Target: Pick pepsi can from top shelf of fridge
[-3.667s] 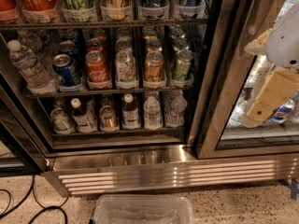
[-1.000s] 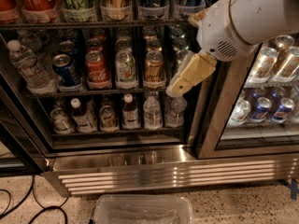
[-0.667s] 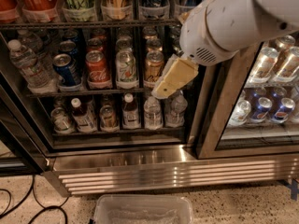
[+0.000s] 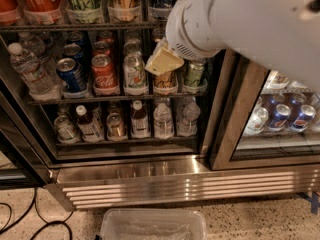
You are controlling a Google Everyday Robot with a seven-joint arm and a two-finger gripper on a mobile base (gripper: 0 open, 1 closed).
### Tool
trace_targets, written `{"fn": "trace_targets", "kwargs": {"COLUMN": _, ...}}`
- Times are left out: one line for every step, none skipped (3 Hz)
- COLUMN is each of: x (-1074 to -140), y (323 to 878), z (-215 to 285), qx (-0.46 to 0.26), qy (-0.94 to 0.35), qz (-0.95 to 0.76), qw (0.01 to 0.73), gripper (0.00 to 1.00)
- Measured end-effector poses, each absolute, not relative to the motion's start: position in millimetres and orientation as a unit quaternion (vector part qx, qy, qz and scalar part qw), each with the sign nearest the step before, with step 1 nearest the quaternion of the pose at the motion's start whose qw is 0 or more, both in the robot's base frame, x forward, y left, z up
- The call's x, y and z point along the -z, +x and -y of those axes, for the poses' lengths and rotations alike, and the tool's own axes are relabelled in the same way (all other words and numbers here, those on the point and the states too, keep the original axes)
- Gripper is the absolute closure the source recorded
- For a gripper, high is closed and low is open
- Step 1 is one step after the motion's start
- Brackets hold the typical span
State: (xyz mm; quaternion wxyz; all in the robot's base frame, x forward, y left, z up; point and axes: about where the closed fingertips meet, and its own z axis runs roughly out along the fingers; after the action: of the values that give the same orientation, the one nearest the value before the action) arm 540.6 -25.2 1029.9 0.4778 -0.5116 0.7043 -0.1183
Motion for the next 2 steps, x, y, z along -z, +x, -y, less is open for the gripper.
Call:
{"fn": "trace_targets", "kwargs": {"x": -1035.5, "y": 550.2, "z": 32.1, "qx": 0.153, "qy": -0.481, "qz": -0.713, "qw": 0.487, "gripper": 0.23}}
{"fn": "trace_targets", "kwargs": {"x": -1037.4, "y": 557.2, "z": 53.9, "qx": 0.187, "qy": -0.439, "qz": -0.734, "qw": 0.484, "gripper": 0.2}}
